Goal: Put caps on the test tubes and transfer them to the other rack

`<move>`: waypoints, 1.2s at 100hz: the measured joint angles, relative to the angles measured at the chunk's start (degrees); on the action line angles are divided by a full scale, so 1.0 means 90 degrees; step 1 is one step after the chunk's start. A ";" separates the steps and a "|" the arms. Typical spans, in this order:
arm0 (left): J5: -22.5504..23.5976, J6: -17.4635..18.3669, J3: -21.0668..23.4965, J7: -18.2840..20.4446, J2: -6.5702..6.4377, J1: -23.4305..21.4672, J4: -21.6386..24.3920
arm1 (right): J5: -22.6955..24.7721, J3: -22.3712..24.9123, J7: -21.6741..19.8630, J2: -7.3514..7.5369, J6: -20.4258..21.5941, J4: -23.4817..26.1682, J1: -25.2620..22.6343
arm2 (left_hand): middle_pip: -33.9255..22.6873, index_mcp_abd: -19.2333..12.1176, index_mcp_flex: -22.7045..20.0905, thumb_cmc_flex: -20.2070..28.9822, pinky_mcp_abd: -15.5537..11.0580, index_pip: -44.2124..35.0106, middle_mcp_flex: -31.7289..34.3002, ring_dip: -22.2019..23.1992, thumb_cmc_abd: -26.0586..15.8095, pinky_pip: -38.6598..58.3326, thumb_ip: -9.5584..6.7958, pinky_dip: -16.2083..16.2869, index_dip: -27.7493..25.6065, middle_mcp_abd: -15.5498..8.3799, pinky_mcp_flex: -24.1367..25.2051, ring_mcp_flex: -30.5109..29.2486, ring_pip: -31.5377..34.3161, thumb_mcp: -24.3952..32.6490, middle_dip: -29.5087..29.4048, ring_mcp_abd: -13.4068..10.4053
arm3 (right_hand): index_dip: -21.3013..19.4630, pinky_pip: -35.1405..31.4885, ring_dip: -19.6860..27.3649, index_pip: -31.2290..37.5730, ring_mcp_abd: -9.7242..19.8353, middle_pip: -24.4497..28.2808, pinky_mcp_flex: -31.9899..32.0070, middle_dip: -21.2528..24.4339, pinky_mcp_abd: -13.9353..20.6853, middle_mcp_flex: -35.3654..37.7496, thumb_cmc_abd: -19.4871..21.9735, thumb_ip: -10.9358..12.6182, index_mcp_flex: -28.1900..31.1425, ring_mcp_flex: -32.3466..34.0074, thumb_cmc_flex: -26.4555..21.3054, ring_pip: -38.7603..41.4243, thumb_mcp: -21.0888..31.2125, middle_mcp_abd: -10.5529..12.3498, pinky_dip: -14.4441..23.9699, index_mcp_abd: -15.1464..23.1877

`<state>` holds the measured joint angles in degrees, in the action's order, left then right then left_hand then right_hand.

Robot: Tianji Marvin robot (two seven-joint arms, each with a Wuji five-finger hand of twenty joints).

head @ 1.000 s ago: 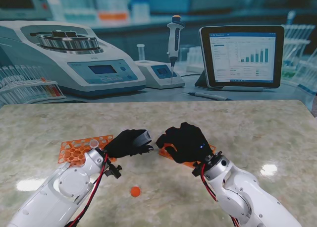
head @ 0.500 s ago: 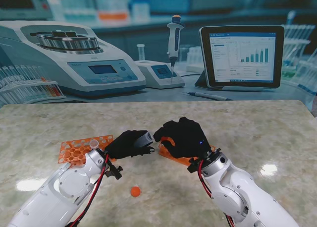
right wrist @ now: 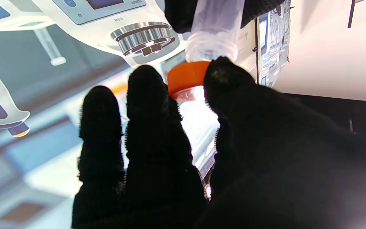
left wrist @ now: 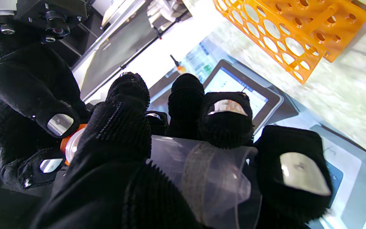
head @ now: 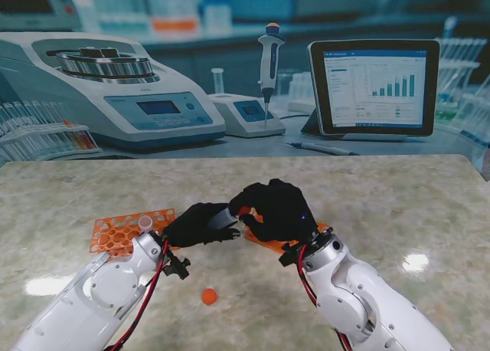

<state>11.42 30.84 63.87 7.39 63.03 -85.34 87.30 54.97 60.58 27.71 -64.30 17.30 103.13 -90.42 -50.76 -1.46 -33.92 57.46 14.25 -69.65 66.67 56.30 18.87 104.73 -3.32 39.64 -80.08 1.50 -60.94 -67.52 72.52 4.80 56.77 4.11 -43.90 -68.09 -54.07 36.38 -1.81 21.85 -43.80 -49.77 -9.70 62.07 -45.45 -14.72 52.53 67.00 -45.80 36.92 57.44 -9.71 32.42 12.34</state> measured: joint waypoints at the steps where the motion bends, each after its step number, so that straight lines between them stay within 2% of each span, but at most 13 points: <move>1: 0.0000 0.0000 0.0001 0.0000 0.0000 -0.0002 0.0003 | -0.0001 -0.0008 0.0002 -0.0002 -0.0003 -0.0001 0.0003 | 0.0000 0.0000 0.0000 0.0000 0.0000 0.0000 0.0000 0.0000 0.0000 0.0000 0.0000 0.0000 0.0000 0.0000 0.0000 0.0000 0.0000 0.0000 0.0000 0.0000 | 0.0000 0.0000 0.0000 0.0000 0.0000 0.0000 0.0000 0.0000 0.0000 0.0000 0.0000 0.0000 0.0000 0.0000 0.0000 0.0000 0.0001 0.0000 0.0000 0.0000; 73: 0.0071 0.0010 0.0071 -0.0018 -0.0018 -0.0121 0.0118 | -0.0020 -0.0071 -0.0098 -0.0031 -0.0049 0.0011 0.0007 | 0.0000 -0.0002 0.0008 0.0000 0.0000 0.0000 0.0000 -0.0009 0.0000 0.0000 0.0000 0.0000 -0.0023 -0.0003 -0.0001 -0.0001 0.0000 0.0000 0.0000 0.0000 | -0.0029 0.0000 0.0000 0.0006 -0.0002 0.0000 -0.0002 0.0002 0.0000 0.0001 0.0000 0.0000 0.0006 0.0001 0.0000 0.0001 0.0032 -0.0013 0.0016 0.0001; 120: 0.0101 0.0010 0.0074 -0.0043 -0.0019 -0.0145 0.0166 | -0.0016 0.0012 -0.0073 -0.0031 -0.0007 0.0120 -0.0170 | 0.0000 -0.0005 0.0008 -0.0001 0.0000 0.0000 0.0000 -0.0010 0.0000 0.0000 0.0000 0.0000 -0.0023 -0.0004 -0.0001 -0.0002 0.0000 0.0000 0.0000 0.0000 | -0.0029 0.0000 0.0000 0.0006 -0.0003 0.0000 -0.0039 0.0002 0.0000 0.0001 0.0000 0.0000 0.0007 0.0060 0.0000 0.0004 0.0058 -0.0023 0.0098 0.0007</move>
<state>12.33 30.92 64.54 7.00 62.86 -86.64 88.79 54.83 60.69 27.05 -64.58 17.23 104.21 -91.96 -50.76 -1.51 -33.85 57.46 14.25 -69.65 66.67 56.21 18.87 104.73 -3.32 39.64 -80.29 1.46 -60.94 -67.55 72.52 4.80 56.77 4.11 -44.17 -68.09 -54.07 36.43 -1.83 21.85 -44.15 -49.75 -9.70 62.07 -45.45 -14.72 52.60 67.54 -45.80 36.96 57.96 -9.91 33.30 12.40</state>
